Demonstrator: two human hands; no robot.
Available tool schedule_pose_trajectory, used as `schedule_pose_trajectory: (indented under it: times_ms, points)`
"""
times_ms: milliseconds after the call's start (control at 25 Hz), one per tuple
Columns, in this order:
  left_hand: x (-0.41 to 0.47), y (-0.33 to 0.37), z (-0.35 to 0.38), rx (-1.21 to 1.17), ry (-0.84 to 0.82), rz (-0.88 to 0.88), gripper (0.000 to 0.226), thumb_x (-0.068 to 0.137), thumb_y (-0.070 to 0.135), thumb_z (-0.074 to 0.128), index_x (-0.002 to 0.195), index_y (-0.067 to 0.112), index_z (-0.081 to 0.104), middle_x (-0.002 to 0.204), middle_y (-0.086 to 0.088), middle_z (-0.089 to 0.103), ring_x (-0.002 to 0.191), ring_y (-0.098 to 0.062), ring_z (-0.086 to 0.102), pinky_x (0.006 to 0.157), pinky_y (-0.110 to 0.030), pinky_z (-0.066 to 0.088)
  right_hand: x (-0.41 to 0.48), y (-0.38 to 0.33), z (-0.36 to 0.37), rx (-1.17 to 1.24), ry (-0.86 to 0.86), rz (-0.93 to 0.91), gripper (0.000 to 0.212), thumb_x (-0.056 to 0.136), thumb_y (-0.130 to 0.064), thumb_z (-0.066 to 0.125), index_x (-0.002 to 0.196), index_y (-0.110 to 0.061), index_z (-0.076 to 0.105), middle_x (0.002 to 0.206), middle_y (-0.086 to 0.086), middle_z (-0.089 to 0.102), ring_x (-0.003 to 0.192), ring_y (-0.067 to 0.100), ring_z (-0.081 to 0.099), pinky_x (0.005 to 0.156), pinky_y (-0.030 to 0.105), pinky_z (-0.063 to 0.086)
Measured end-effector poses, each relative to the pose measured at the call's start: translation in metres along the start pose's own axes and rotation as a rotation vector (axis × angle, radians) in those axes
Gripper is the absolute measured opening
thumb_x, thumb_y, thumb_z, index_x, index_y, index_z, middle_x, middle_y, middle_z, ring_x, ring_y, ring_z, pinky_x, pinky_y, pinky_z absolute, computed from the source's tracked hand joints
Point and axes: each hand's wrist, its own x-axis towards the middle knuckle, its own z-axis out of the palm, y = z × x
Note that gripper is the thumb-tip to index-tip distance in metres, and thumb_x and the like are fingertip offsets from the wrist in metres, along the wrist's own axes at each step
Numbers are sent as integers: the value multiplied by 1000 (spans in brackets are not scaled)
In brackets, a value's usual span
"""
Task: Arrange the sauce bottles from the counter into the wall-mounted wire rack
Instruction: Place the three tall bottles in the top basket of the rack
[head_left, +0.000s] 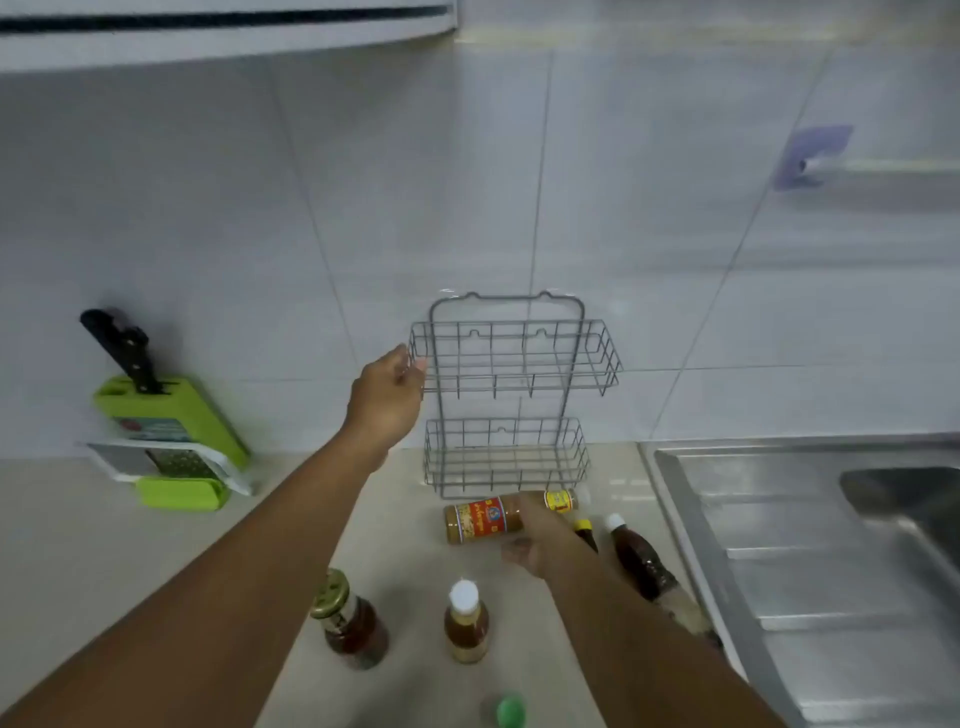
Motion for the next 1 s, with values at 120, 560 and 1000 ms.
schedule_pose_trajectory:
  times_ms: [120,560,1000]
  points:
    - [9,-9,4,-29,77,51,13,101,26,58,97,38,62,80,22,54,80,-2,55,89,-23,38,27,-3,10,5,63,-1,42,85,-45,77,105,-10,64,99,14,76,86,29,76,73,45,63]
    - [17,-17,0,-103,112,-37,44,95,23,69,137,15,61,130,-3,69,111,-19,69,106,-31,49,-34,2,9,-17,323,-387,46,76,-38,79,105,-16,52,96,6,70,86,28,71,79,48,64]
    - [14,-18,-1,-165,102,-50,42,92,26,72,133,18,65,127,-2,71,114,-15,68,108,-37,50,-245,-153,49,-125,-40,-1423,63,79,-17,88,129,-22,50,113,-14,68,96,14,77,80,24,63]
